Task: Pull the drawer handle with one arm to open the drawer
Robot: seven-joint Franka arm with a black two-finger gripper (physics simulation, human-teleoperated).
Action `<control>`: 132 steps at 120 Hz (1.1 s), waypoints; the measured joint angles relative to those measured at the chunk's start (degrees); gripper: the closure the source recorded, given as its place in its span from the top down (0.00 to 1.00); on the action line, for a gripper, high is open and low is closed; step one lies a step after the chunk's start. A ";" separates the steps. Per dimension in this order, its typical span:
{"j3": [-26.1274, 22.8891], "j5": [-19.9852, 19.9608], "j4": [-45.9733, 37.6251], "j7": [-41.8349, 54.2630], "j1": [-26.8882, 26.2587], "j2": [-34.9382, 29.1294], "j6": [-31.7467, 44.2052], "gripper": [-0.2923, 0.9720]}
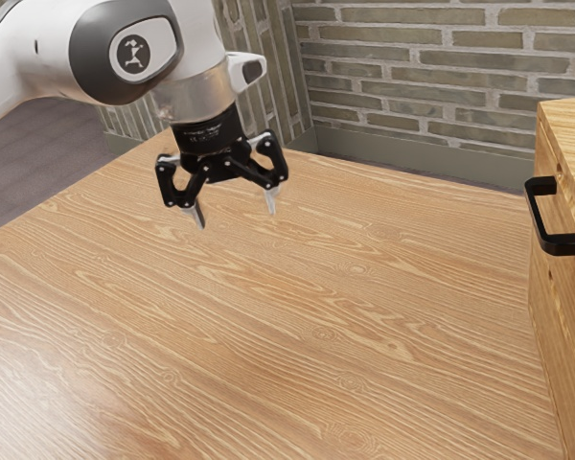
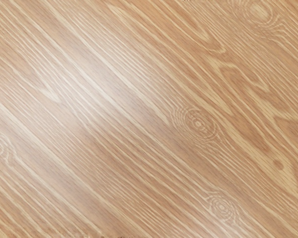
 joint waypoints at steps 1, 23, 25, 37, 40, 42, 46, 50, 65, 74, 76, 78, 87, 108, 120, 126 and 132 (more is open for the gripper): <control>0.00 0.00 -0.01 -0.67 0.01 0.00 -0.04 0.77; 0.03 -0.12 -0.04 -13.38 0.17 -0.01 -0.56 0.77; 0.06 -0.21 -0.06 -14.35 0.18 -0.03 -0.59 0.77; 0.26 -0.54 0.13 -19.57 0.43 -0.70 -0.75 0.77; 0.16 -0.41 0.38 -20.75 0.49 -1.16 -0.80 0.77; 0.02 -0.23 0.77 -21.52 0.54 -1.52 -0.86 0.77; -0.25 0.17 2.00 -22.99 0.53 -2.29 -0.97 0.77; -0.51 0.61 4.00 -24.29 0.49 -2.80 -1.01 0.77; -1.06 -0.80 10.35 -26.34 -0.07 -1.64 3.12 0.77; -0.89 -6.52 10.80 -26.01 -1.12 0.69 7.68 0.77; -0.79 -8.28 10.83 -25.85 -1.35 1.48 8.73 0.77; -0.69 -10.02 10.85 -25.69 -1.57 2.25 9.70 0.77; -0.95 -16.06 10.89 -25.01 -1.28 5.23 14.00 0.77; -1.17 -25.82 9.93 -23.34 -1.35 7.28 22.34 0.77; -4.14 -32.33 9.53 -21.73 -1.34 8.97 25.35 0.77; -6.21 -33.32 8.03 -21.02 -1.75 8.50 26.67 0.77; -8.15 -33.00 6.16 -20.36 -1.84 7.47 27.70 0.77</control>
